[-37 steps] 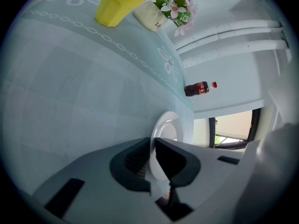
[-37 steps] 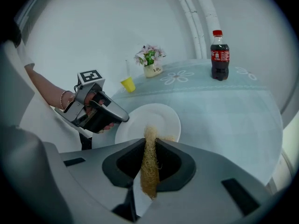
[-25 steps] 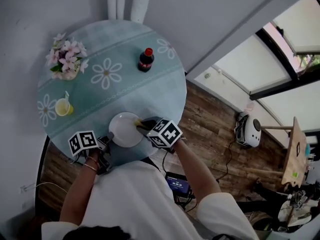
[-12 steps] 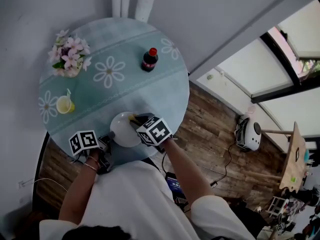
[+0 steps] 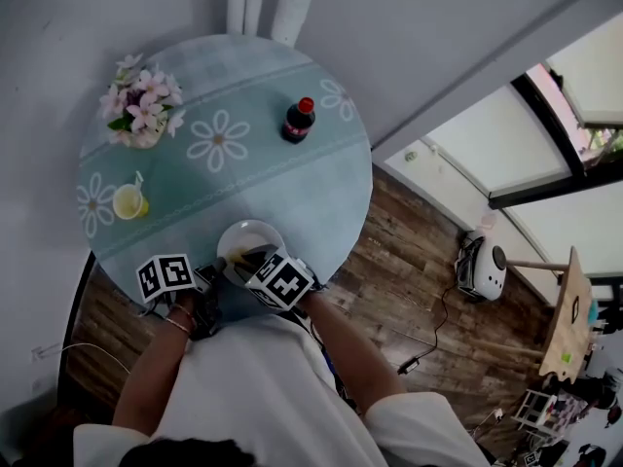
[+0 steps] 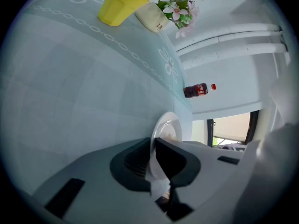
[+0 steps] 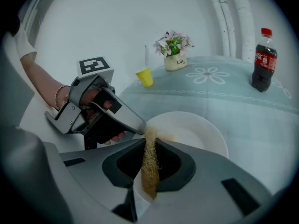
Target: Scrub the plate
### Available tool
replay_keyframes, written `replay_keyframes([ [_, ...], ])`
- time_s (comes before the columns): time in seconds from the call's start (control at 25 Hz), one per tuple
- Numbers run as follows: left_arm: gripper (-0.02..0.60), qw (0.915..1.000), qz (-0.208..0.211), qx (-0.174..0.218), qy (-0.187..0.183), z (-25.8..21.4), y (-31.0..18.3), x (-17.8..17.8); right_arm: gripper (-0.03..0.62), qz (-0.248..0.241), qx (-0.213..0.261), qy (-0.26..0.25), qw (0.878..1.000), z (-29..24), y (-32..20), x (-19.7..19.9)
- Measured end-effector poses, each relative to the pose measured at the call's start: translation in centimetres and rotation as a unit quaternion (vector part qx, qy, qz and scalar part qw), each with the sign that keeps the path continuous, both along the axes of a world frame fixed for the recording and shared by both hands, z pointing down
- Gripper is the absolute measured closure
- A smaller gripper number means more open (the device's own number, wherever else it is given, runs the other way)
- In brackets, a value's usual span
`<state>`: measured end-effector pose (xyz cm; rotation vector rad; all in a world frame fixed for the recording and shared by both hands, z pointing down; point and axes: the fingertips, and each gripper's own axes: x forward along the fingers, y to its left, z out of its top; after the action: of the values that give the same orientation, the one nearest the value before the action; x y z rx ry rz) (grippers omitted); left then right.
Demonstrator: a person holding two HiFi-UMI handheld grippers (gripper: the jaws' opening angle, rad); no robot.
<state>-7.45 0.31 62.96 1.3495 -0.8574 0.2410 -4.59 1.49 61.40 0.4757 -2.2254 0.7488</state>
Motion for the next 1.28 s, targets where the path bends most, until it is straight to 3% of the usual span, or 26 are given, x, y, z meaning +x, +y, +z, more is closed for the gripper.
replay_keyframes([
  [0.2,0.543,1.0000,0.004,-0.001,-0.006,0.0,0.0,0.0,0.530,-0.010,-0.021,-0.040,0.999,-1.0,1.5,-0.7],
  [0.44,0.543,1.0000,0.003,-0.001,-0.004,0.0,0.0,0.0,0.528,0.073,-0.008,-0.099,0.992,-3.9,0.1,1.4],
  [0.76,0.543,1.0000,0.000,0.004,-0.007,0.0,0.0,-0.1,0.528,0.163,0.031,-0.113,0.980,-6.4,-2.3,7.4],
  [1.08,0.543,0.9999,0.000,0.004,-0.014,0.0,0.0,0.0,0.528,0.267,0.078,-0.085,0.957,-6.6,-4.7,13.6],
  [1.28,0.543,0.9999,-0.004,0.003,-0.014,0.0,0.0,-0.1,0.528,0.301,0.126,0.007,0.945,-5.5,-5.8,16.7],
])
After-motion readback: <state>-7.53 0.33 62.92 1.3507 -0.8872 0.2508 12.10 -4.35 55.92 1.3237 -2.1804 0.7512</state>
